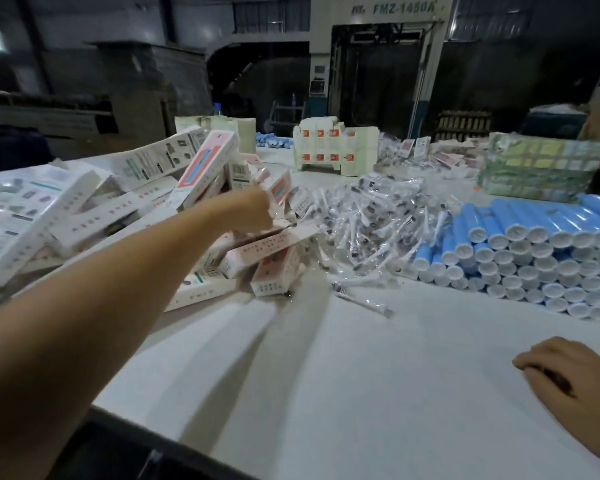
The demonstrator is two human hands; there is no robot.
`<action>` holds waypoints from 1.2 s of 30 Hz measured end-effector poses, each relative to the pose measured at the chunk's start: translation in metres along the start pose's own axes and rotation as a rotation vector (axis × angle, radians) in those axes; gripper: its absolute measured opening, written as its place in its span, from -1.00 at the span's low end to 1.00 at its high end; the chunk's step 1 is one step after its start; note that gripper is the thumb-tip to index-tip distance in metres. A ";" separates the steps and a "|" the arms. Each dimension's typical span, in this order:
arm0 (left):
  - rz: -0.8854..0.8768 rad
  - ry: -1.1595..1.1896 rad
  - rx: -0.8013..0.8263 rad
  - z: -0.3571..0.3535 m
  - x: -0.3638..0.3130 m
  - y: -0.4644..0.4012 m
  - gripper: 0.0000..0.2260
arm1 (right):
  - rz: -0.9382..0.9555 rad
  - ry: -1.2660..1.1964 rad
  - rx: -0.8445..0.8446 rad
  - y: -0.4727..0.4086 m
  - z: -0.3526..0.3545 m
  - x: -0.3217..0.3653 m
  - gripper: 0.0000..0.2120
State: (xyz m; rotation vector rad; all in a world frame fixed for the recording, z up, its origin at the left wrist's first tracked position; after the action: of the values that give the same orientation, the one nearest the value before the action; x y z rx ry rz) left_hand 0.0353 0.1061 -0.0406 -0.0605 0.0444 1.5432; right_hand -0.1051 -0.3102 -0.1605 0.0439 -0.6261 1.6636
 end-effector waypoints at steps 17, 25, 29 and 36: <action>-0.079 0.374 -0.055 0.023 -0.029 0.025 -0.69 | 0.002 0.000 0.023 0.001 0.005 0.007 -0.63; -0.556 0.746 0.392 -0.060 -0.193 0.079 -0.64 | -0.396 -0.993 -0.086 0.004 0.013 -0.015 -0.77; -0.693 0.641 0.456 -0.086 -0.241 0.094 -0.69 | -0.474 -1.059 -0.037 0.004 0.018 -0.013 -0.79; -0.750 0.156 0.078 -0.102 -0.256 0.112 -0.19 | -0.501 -0.926 -0.034 0.002 0.016 -0.022 -0.84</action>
State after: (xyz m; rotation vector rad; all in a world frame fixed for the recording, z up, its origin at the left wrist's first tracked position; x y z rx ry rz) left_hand -0.0827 -0.1529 -0.1261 -0.1201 0.1839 0.7839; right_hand -0.1073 -0.3371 -0.1564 0.9111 -1.2117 1.0778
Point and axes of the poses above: each hand's wrist, its own y-axis away from the middle knuckle, its own z-axis out of the back of the hand, x = y × z, the point moved 6 cm from there along -y, towards the middle knuckle, and after that the axes turned 2 degrees about -z, right-handed, at the moved point
